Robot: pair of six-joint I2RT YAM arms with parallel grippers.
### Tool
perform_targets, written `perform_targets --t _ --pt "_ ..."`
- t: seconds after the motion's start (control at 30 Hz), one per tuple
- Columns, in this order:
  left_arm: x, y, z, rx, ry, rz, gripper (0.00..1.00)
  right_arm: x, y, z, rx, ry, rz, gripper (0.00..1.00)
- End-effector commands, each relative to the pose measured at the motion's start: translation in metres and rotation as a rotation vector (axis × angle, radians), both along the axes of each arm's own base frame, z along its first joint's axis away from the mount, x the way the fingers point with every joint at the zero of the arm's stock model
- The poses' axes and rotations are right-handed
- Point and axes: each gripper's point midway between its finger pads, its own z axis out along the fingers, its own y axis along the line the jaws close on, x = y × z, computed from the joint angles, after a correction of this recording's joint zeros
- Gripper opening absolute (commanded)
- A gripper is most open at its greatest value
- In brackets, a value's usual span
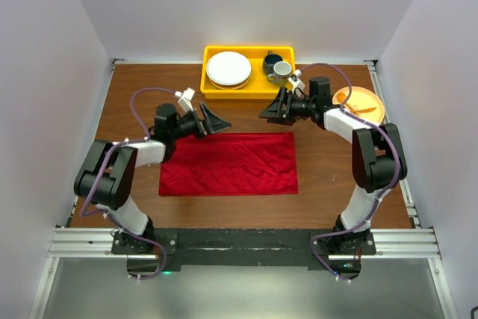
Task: Fold the napkin into a case and place the utensils inside
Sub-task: Smooth out the rectangle-folded napkin at the center of the board.
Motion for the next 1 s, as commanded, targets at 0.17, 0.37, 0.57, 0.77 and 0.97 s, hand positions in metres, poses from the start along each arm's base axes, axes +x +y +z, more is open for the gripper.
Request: perform_targets --t 0.17,0.37,0.57,0.77,0.97 --pt "0.028 -0.085 0.0 -0.112 0.033 -0.002 1.0 0.006 -0.02 -0.084 -0.218 0.122 -0.076 0.28" --pt "0.039 -0.093 -0.036 -0.09 0.127 0.038 1.0 0.003 -0.03 -0.117 -0.297 0.192 -0.098 0.21" --pt "0.041 -0.059 -0.078 -0.048 0.233 0.126 1.0 -0.002 -0.042 -0.135 -0.393 0.228 -0.108 0.2" --pt "0.036 -0.002 -0.093 -0.018 0.298 0.204 1.0 -0.008 -0.049 -0.145 -0.423 0.256 -0.104 0.17" --pt "0.035 0.058 -0.089 0.013 0.285 0.272 1.0 -0.01 -0.053 -0.146 -0.442 0.251 -0.103 0.16"
